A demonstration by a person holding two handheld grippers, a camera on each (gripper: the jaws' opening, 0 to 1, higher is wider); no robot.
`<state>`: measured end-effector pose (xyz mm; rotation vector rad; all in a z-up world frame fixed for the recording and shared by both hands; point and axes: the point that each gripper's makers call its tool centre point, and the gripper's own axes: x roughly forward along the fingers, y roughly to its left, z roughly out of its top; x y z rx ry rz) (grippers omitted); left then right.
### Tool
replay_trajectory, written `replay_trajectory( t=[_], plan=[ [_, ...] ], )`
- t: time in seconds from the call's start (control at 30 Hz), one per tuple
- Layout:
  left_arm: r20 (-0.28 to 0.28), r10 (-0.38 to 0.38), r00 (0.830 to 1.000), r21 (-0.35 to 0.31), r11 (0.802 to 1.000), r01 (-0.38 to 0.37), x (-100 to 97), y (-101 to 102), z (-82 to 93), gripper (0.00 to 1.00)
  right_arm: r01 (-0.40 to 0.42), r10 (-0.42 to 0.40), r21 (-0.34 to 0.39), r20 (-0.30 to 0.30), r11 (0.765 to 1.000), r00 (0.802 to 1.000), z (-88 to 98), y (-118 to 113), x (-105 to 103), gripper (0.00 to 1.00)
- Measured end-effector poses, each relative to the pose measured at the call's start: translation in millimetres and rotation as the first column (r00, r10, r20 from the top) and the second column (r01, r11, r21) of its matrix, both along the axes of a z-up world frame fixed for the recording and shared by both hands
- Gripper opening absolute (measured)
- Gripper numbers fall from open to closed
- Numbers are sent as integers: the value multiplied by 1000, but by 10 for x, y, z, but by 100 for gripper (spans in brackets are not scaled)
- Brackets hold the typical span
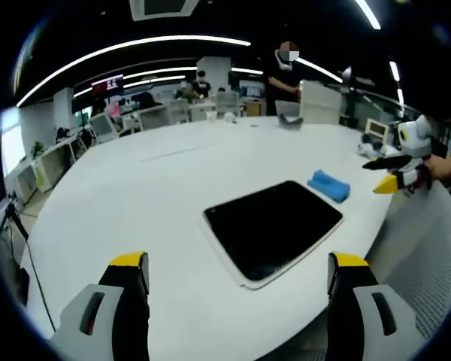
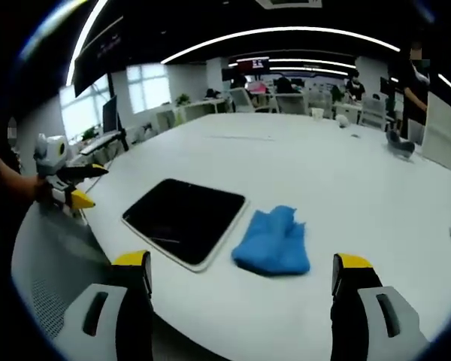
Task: Wipe the mirror surface with the cleaning cloth until all visible marks leave the cleaned area.
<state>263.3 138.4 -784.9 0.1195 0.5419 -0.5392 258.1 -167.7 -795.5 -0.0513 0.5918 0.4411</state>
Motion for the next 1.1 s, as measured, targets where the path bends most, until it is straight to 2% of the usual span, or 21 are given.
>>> replay_trajectory(
  t=[0.17,0.27,0.37,0.47,0.53,0.6,0.7,0.8,0.97,1.1],
  plan=[
    [1,-7,1000,-2,1000,7,2,-11,0,99,39,-39,23,-1,999,999,7,-53,19,100],
    [-5,-10,1000,0,1000,10,-3,-12,-11,99,27,-27,18,17,999,999,24,-51,31,100],
    [-5,-14,1000,6,1000,14,-8,-14,-17,99,18,-17,-17,40,1000,999,40,-101,42,100],
    [-11,-11,1000,4,1000,11,-14,-13,-18,99,16,-15,-19,28,1000,999,13,-159,57,99],
    [-14,-6,1000,8,1000,6,-12,0,-25,99,7,-8,-25,-8,1000,1000,-24,-158,32,100],
    [-16,-5,1000,7,1000,5,-14,-1,-27,99,-48,49,-88,18,995,999,-20,-134,22,98],
    [-19,-7,1000,18,1000,7,-20,11,-42,99,-48,48,-66,8,997,999,-38,-62,6,98],
    [-5,-5,1000,23,1000,6,-9,19,-31,99,-23,21,-55,-25,998,999,-100,-86,4,97],
    [22,-17,1000,44,999,16,13,27,-40,99,-9,8,-57,-9,998,1000,-82,-114,5,96],
    [-24,-10,1000,42,999,11,-24,30,-95,99,22,-22,-47,-10,999,1000,-82,-163,17,96]
  ],
)
